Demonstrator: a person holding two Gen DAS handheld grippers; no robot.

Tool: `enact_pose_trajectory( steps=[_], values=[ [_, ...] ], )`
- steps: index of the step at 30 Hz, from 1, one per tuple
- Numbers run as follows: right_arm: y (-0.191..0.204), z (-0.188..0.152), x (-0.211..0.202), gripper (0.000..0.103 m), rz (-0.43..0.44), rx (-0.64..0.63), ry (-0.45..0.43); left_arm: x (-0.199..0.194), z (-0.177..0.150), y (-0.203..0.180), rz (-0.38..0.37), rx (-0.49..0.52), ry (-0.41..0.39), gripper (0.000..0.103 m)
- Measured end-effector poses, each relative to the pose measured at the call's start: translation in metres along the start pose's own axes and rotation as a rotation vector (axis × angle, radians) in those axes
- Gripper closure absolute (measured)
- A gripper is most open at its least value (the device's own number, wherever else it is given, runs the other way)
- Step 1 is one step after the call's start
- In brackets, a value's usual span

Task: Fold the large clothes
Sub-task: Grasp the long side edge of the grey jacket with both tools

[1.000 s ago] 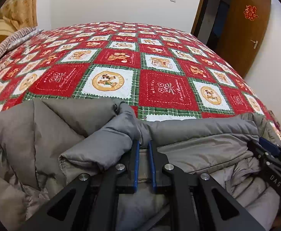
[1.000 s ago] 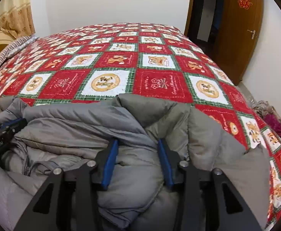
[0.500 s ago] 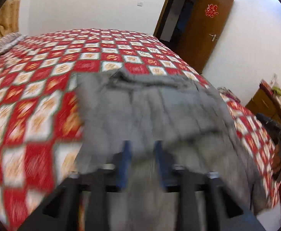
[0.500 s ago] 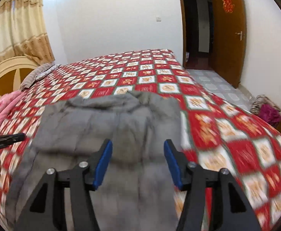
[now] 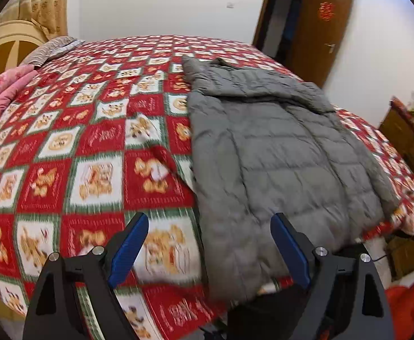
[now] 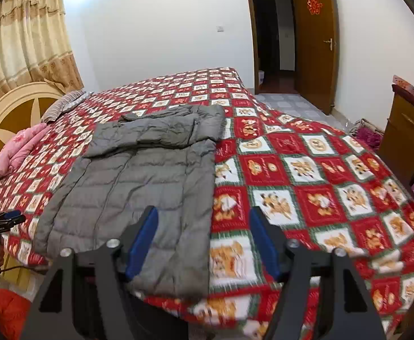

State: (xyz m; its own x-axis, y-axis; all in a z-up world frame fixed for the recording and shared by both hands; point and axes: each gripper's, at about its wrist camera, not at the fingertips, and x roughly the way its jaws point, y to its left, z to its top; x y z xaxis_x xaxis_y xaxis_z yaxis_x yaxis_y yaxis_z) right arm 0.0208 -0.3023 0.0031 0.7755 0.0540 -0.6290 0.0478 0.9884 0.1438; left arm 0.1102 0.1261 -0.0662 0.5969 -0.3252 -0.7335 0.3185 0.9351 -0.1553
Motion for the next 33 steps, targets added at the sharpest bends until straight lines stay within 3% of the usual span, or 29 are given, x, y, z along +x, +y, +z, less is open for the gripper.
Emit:
enact_pose_trajectory(
  steps=[5, 10, 14, 19, 21, 23, 24, 27, 31, 32, 33],
  values=[
    [0.011, -0.029, 0.023, 0.026, 0.017, 0.015, 0.036, 0.015, -0.013, 0.0, -0.05, -0.057, -0.023, 0.015],
    [0.023, -0.065, 0.062, 0.026, -0.061, 0.009, 0.11, 0.042, -0.029, 0.002, -0.101, -0.138, 0.021, 0.015],
    [0.019, -0.079, 0.085, 0.027, -0.043, 0.035, 0.162, 0.059, -0.039, -0.001, -0.092, -0.153, 0.054, 0.015],
    [0.029, -0.084, 0.104, 0.035, -0.051, -0.03, 0.191, 0.06, -0.039, -0.009, -0.061, -0.102, 0.036, 0.015],
    [0.035, -0.086, 0.107, 0.042, -0.028, -0.064, 0.219, 0.059, -0.041, -0.008, -0.064, -0.108, 0.022, 0.015],
    [0.038, -0.09, 0.109, 0.056, -0.015, -0.078, 0.247, 0.058, -0.043, -0.005, -0.08, -0.13, 0.01, 0.015],
    [0.039, -0.092, 0.11, 0.056, -0.017, -0.085, 0.254, 0.058, -0.043, -0.004, -0.093, -0.139, 0.008, 0.015],
    [0.039, -0.096, 0.116, 0.053, -0.01, -0.081, 0.269, 0.06, -0.046, -0.005, -0.203, -0.16, 0.035, 0.034],
    [0.035, -0.098, 0.125, 0.053, -0.008, -0.068, 0.283, 0.065, -0.049, -0.007, -0.179, -0.152, 0.039, 0.034],
    [0.036, -0.098, 0.125, 0.057, -0.016, -0.077, 0.274, 0.064, -0.049, -0.007, -0.183, -0.159, 0.031, 0.035],
    [0.036, -0.098, 0.125, 0.07, -0.014, -0.079, 0.273, 0.063, -0.049, -0.008, -0.181, -0.158, 0.025, 0.041]
  ],
)
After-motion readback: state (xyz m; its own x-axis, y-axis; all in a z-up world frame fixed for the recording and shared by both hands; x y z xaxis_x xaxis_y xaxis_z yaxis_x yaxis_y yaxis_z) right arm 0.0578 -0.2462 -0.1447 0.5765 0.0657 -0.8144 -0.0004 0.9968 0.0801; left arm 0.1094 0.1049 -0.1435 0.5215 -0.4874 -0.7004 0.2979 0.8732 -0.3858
